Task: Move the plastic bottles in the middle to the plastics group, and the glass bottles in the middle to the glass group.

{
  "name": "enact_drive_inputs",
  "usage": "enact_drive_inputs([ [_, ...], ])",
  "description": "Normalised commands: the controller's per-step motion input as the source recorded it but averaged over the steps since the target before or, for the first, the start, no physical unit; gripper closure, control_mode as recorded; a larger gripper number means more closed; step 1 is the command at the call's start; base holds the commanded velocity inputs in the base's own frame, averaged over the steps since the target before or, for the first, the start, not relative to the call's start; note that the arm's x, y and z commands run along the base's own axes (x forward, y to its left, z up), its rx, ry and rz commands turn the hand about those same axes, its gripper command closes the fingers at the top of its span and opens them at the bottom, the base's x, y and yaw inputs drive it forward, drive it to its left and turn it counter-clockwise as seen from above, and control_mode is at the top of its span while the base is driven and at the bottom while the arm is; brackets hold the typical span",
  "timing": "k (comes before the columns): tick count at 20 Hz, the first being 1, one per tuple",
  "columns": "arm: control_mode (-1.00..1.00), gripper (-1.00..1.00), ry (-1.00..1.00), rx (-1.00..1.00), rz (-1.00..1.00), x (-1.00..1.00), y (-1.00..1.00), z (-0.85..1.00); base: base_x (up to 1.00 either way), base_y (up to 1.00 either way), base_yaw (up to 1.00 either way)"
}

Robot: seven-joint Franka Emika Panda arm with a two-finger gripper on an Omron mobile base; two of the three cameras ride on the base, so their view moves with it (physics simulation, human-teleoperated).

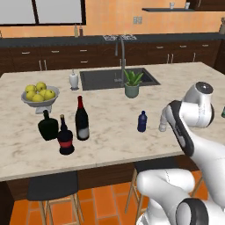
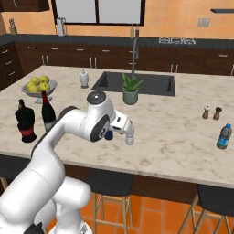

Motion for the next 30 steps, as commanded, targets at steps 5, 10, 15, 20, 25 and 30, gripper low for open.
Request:
enact_drive_inputs([
  [5,-1.0,-1.0,0.0,-0.01,-0.05,0.01,-0.35,-0.06,0.0,0.0,0.0],
  [10,-1.0,-1.0,0.0,0.0,0.0,0.15,-0.07,-0.02,0.0,0.0,0.0],
  [15,-1.0,-1.0,0.0,-0.02,0.0,0.21,-0.06,0.0,0.0,0.0,0.0],
  [20,-1.0,-1.0,0.0,0.0,0.0,0.3,0.0,-0.07,0.0,0.0,0.0],
  [25,-1.0,-1.0,0.0,0.0,0.0,0.36,0.0,0.0,0.0,0.0,0.0],
  [30,-1.0,-1.0,0.0,0.0,0.02,0.37,0.0,-0.07,0.0,0.0,0.0],
])
